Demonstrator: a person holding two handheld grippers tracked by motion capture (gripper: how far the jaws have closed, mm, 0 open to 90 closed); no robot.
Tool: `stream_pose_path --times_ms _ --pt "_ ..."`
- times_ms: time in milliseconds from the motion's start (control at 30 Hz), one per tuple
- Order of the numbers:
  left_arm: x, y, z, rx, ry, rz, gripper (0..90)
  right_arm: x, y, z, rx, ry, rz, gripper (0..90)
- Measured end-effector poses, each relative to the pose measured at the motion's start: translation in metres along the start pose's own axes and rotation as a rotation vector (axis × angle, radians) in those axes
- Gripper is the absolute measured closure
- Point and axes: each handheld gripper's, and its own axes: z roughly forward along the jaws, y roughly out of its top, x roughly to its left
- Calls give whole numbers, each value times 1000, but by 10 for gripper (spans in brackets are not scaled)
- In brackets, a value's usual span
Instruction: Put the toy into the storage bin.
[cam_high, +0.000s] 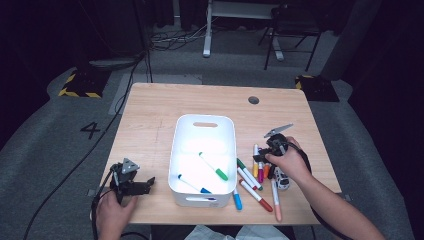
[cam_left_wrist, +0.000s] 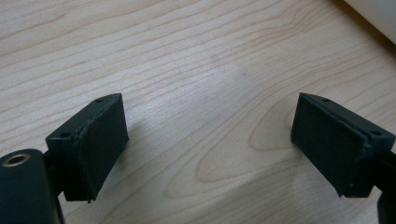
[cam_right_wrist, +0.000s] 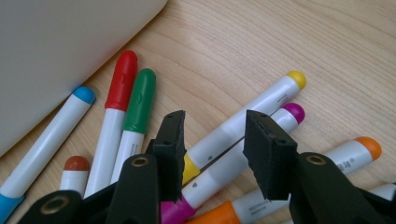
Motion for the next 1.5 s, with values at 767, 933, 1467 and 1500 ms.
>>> stream_pose_path --times_ms 767,933,1467,1500 --pt "0 0 0 -2 1 0 112 6 9 29 21 -2 -3 655" --pt "0 0 0 -3 2 3 112 9 16 38 27 -16 -2 705" --pt "0 0 0 -3 2 2 112 14 26 37 0 -3 15 769" --pt "0 0 0 -4 2 2 112 16 27 35 -6 0 14 769"
